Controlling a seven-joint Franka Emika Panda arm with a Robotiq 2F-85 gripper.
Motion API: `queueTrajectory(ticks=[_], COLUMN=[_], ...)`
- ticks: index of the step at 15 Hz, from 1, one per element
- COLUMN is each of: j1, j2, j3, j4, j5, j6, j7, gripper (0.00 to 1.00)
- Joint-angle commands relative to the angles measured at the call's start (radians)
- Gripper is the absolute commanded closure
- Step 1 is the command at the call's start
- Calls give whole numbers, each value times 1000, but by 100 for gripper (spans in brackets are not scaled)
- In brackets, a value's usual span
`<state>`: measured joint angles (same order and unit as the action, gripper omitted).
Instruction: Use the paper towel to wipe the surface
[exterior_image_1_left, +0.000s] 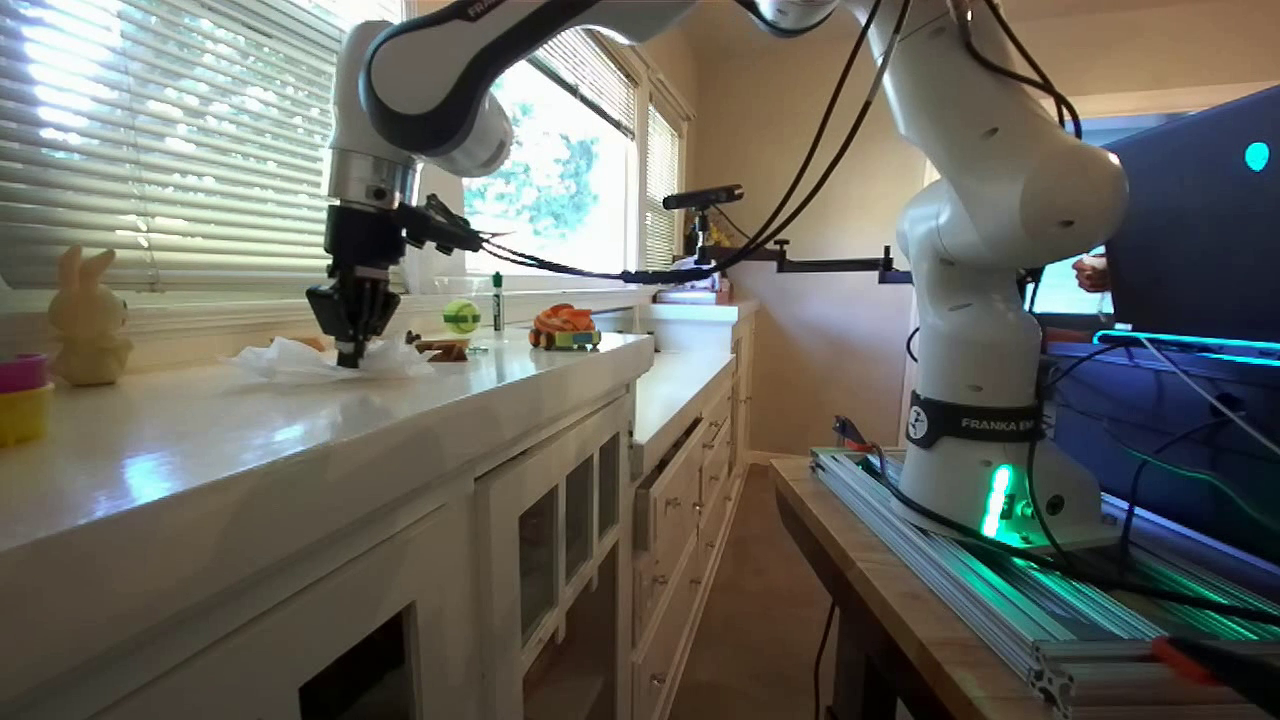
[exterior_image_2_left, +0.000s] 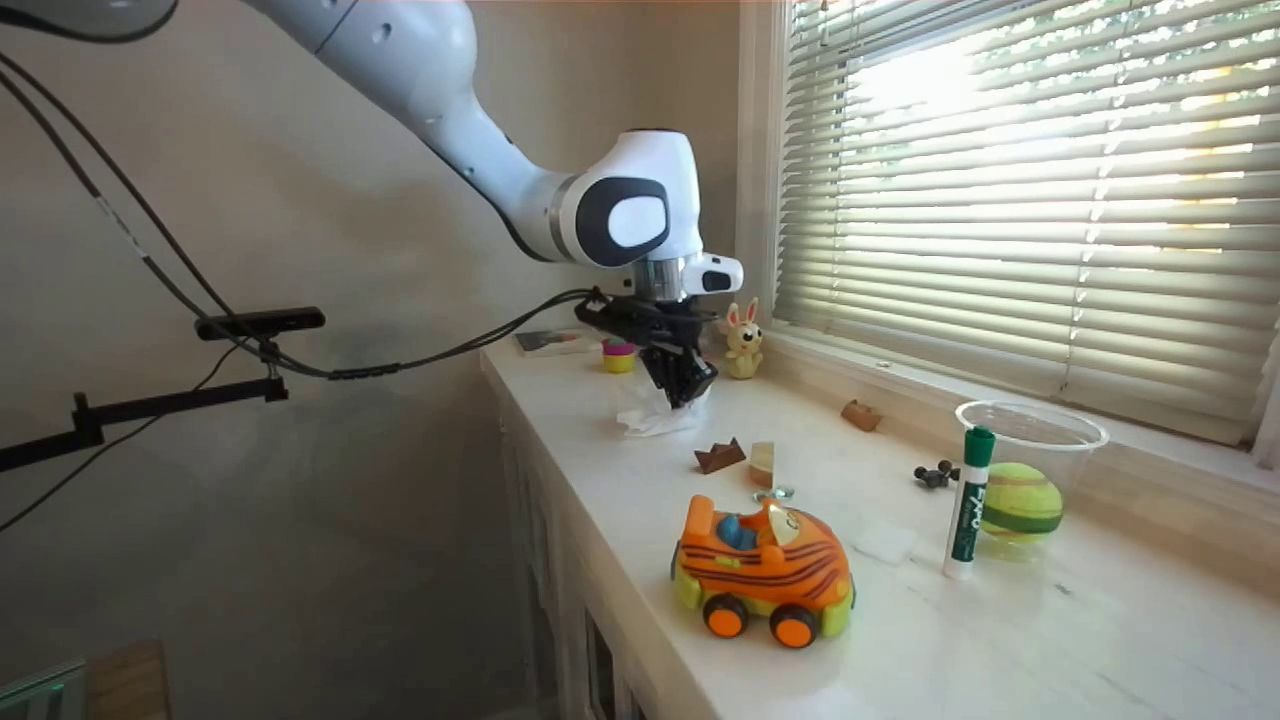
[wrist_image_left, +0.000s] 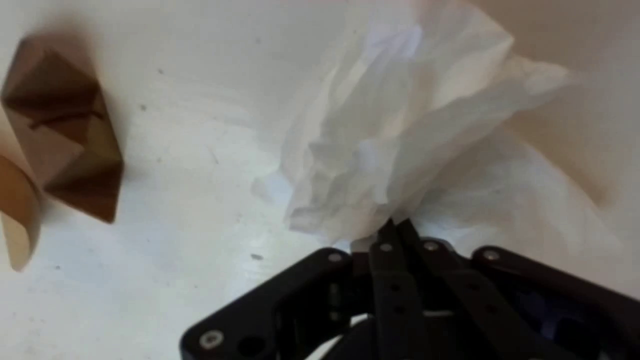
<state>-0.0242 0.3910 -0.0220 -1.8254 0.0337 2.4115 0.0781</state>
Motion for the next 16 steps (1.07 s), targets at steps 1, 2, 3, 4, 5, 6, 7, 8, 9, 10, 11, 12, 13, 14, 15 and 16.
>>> queueTrajectory(ticks=[1,2,3,4,5,6,7,8,9,10,11,12,13,14,15,16], j1=[15,21,24,26,30,32,36,36,38,38,37,39,41,44,48,51], j2=[-128,-152,-174,-193,-211,-227,-244,-253,-258,-258,-259,-254,-250,-239,-224,-213], j3=[-28,-36,-43,-49,-55,-61,-66,-67,-67,-63,-58,-53,-49,-44,-37,-31], j4=[-180,-206,-226,-245,-261,-269,-274,-266,-254,-231,-213,-187,-164,-133,-97,-67], j5=[-13,-26,-40,-52,-67,-85,-106,-131,-158,-183,-201,-219,-236,-248,-257,-262], j6=[50,50,45,38,37,33,21,9,-3,-17,-30,-41,-50,-63,-70,-77], j7=[82,106,124,142,163,177,195,203,212,211,202,190,181,167,149,131], gripper=[96,96,96,96,96,96,96,95,96,96,96,96,96,96,95,96])
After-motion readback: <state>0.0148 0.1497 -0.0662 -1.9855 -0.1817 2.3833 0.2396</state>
